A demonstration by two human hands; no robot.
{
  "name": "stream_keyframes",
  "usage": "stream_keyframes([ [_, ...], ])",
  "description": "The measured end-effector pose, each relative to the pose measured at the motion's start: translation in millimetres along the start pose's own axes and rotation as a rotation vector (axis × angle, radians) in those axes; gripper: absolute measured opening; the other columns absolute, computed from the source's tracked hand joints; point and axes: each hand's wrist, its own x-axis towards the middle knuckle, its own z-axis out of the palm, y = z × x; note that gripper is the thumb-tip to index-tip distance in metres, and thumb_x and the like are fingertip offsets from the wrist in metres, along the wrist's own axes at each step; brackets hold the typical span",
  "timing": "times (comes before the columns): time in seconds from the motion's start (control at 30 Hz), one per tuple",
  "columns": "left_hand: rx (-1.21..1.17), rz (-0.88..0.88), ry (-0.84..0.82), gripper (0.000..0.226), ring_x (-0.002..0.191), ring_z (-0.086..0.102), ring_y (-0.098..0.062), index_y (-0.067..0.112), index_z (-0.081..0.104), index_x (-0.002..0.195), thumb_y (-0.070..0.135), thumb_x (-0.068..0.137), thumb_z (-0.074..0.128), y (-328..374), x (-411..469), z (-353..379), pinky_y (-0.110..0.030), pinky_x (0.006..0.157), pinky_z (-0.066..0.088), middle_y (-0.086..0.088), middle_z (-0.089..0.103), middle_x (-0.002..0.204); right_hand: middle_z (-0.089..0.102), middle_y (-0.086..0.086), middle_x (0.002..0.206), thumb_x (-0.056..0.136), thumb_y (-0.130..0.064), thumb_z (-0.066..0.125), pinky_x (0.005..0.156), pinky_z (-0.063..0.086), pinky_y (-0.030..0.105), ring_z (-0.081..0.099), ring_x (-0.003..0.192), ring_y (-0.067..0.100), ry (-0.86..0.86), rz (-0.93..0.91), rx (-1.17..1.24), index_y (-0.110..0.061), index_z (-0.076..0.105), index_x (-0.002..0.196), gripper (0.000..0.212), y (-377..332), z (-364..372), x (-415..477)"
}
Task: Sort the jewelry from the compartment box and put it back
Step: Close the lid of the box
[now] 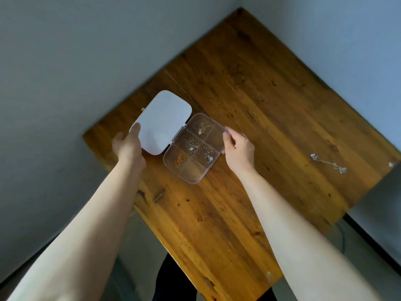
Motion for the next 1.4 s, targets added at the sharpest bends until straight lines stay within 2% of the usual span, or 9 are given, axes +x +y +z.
stream_keyframes([
  [0.13, 0.11, 0.15, -0.066, 0.067, 0.122, 0.058, -0.027, 0.022, 0.053, 0.139, 0.035, 0.08, 0.082, 10.5, -11.1, -6.0, -0.044, 0.101, 0.052, 0.0, 0.061, 0.135, 0.067, 0.004, 0.124, 0.106, -0.036, 0.047, 0.062, 0.049, 0.003, 0.07, 0.065, 0.004, 0.015, 0.052, -0.004, -0.026, 0.06, 0.137, 0.036, -0.4, -6.7, -7.7],
  [0.23, 0.213, 0.404, -0.165, 0.034, 0.1, 0.068, -0.01, 0.021, 0.068, 0.119, 0.028, 0.085, 0.075, 14.8, -27.8, -18.4, -0.025, 0.079, 0.057, 0.009, 0.071, 0.109, 0.076, 0.008, 0.106, 0.106, -0.032, 0.048, 0.077, 0.061, 0.023, 0.071, 0.062, 0.004, 0.018, 0.074, 0.002, -0.021, 0.06, 0.138, 0.037, -2.9, -9.0, -14.3],
  [0.3, 0.306, 0.63, -0.202, 0.021, 0.086, 0.067, 0.003, 0.021, 0.073, 0.109, 0.026, 0.089, 0.068, 11.9, -42.9, -31.1, -0.014, 0.07, 0.052, 0.011, 0.073, 0.098, 0.076, 0.008, 0.102, 0.106, -0.031, 0.048, 0.069, 0.059, 0.017, 0.071, 0.059, 0.004, 0.022, 0.085, 0.01, -0.019, 0.059, 0.138, 0.037, -1.9, -8.1, -17.0],
  [0.43, 0.431, 1.012, -0.352, 0.02, 0.096, 0.065, 0.005, 0.019, 0.074, 0.114, 0.023, 0.098, 0.062, -15.5, -69.7, -52.4, -0.012, 0.083, 0.051, 0.008, 0.073, 0.11, 0.076, 0.001, 0.101, 0.103, -0.04, 0.052, 0.059, 0.059, 0.017, 0.073, 0.062, 0.007, -0.03, 0.163, 0.158, -0.021, 0.063, 0.135, 0.039, -1.4, -10.0, -20.1],
  [0.57, 0.742, 1.391, -0.487, 0.022, 0.113, 0.063, -0.021, 0.013, 0.07, 0.118, 0.016, 0.098, 0.062, -64.1, -76.6, -63.0, -0.028, 0.094, 0.049, -0.006, 0.068, 0.124, 0.076, 0.0, 0.102, 0.098, -0.037, 0.062, 0.07, 0.064, 0.034, 0.077, 0.078, 0.019, -0.119, 0.304, 0.452, -0.023, 0.069, 0.124, 0.03, 3.5, -18.9, -20.0],
  [0.93, 1.113, 1.334, -0.51, 0.047, 0.128, 0.048, -0.041, 0.014, 0.064, 0.123, 0.024, 0.081, 0.081, -96.9, -80.1, -49.3, -0.062, 0.104, 0.044, -0.02, 0.052, 0.14, 0.063, -0.009, 0.123, 0.092, -0.062, 0.057, 0.058, 0.057, 0.017, 0.076, 0.081, 0.008, -0.169, 0.392, 0.489, -0.038, 0.052, 0.135, 0.049, 3.1, -20.9, -28.6],
  [1.07, 1.118, 0.913, -0.481, 0.109, 0.151, 0.002, -0.035, 0.032, 0.019, 0.154, 0.05, 0.068, 0.084, -80.9, -72.6, -33.0, -0.051, 0.117, 0.01, -0.008, 0.001, 0.165, 0.065, -0.012, 0.122, 0.097, -0.04, 0.063, 0.067, 0.059, 0.021, 0.073, 0.086, 0.0, -0.163, 0.253, 0.392, -0.032, 0.059, 0.135, 0.039, 4.0, -16.3, -27.9],
  [1.23, 0.936, 0.749, -0.604, 0.124, 0.141, 0.024, -0.028, 0.041, 0.004, 0.15, 0.042, 0.058, 0.087, -58.2, -52.7, -26.5, -0.042, 0.102, 0.046, 0.007, 0.013, 0.151, 0.065, -0.01, 0.129, 0.098, -0.036, 0.062, 0.071, 0.06, 0.022, 0.073, 0.088, 0.001, -0.187, 0.181, 0.282, -0.032, 0.058, 0.137, 0.04, -6.3, -5.6, -12.5],
  [1.4, 0.97, 0.743, -0.582, 0.126, 0.145, 0.016, -0.032, 0.036, 0.002, 0.153, 0.037, 0.059, 0.086, -15.2, -7.4, -15.9, -0.031, 0.105, 0.038, 0.006, -0.003, 0.159, 0.065, -0.024, 0.107, 0.101, -0.026, 0.059, 0.083, 0.062, 0.034, 0.074, 0.088, 0.003, -0.21, 0.1, 0.251, -0.028, 0.054, 0.141, 0.04, -41.4, 25.1, 21.9],
])
